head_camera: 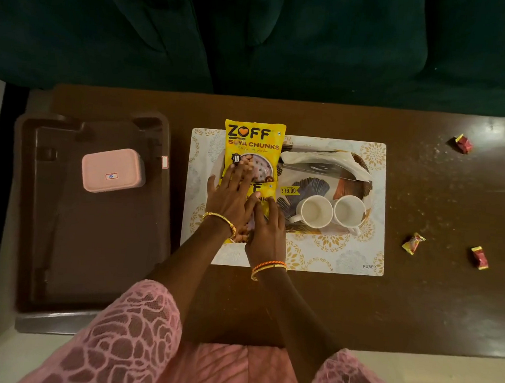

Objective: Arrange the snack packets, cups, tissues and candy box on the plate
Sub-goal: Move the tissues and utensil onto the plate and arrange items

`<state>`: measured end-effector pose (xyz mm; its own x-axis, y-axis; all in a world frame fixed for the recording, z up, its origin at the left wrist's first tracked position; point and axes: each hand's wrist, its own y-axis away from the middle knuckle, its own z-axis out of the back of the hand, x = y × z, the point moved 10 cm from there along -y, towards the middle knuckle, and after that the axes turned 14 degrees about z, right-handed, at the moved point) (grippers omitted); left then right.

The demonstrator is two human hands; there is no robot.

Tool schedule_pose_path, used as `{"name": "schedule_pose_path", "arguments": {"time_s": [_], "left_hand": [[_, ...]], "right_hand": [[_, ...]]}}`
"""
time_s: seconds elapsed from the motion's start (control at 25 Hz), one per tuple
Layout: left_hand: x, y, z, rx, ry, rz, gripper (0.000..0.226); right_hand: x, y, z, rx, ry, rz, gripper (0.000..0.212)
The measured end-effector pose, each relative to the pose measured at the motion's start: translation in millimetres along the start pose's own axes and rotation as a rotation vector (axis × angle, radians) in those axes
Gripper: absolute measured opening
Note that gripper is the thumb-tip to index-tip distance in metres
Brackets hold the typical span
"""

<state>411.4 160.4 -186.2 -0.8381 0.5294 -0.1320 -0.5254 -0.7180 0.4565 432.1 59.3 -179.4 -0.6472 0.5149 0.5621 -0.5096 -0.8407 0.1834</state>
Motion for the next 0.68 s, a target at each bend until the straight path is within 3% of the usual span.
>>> {"name": "schedule_pose_path", "arguments": {"time_s": [0.36,0.48,0.6,0.68], "left_hand": [[-6,9,-4,-0.014,-0.083,0.120,0.056],[-8,7,2,-0.014,-0.113,0.107,0.054],[-9,8,14,-0.025,-0.056,0.118,0.057],[-12,12,18,-0.024,-0.062,0.111,0.061]], "right_hand": [[-12,6,-1,-0.020,0.139,-0.103,0.064],[-6,5,7,-0.013,0.051,-0.095,0.057],[-3,-7,66,-0.227,-0.002,-0.077,0.043],[-19,-26,124,-0.399,0.096,-0.107,0.048]]}}
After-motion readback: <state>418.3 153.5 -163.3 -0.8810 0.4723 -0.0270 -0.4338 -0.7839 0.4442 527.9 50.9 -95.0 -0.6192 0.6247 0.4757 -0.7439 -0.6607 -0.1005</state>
